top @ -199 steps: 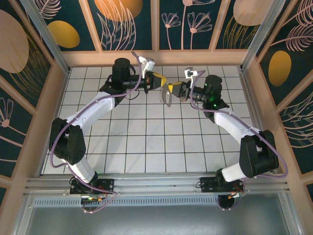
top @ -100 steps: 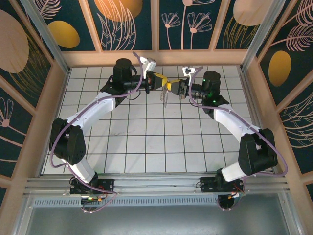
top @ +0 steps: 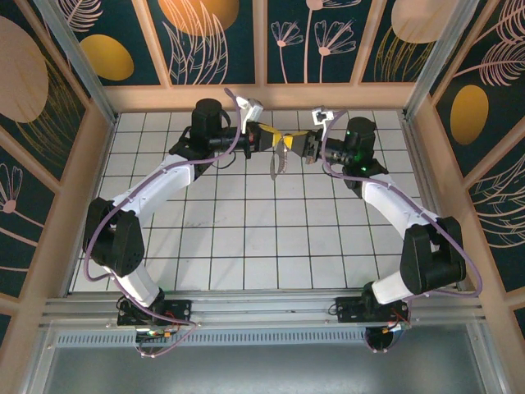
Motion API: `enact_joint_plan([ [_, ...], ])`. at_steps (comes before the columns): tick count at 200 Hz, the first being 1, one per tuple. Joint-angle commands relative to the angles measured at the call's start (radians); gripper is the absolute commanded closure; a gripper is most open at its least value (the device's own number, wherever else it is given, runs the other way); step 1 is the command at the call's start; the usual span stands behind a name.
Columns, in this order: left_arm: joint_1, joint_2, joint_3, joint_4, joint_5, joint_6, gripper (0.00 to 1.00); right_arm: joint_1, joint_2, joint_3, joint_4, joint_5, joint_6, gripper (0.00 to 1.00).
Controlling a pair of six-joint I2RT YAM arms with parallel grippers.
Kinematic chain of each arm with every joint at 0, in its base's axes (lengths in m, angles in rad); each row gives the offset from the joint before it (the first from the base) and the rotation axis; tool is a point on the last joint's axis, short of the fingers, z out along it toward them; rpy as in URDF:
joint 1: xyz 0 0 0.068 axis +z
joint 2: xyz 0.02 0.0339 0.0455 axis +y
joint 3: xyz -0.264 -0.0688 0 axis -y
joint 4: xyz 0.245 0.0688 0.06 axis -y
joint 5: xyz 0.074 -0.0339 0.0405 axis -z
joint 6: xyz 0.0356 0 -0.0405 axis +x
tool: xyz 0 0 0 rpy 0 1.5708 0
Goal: Put the keys on the keyring
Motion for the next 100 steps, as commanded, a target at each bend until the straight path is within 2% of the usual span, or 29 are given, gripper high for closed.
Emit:
enact_joint_plan([
  [1,-0.011,-0.011,0.01,0.01,0.033,0.022,1.0,-0.012,-0.011,0.038,0.01,0.001,-0.005,1.0],
  [100,-0.013,-0.007,0.016,0.007,0.03,0.02,1.0,0.047,0.047,0.088,-0.025,0.0,-0.035,1.0],
])
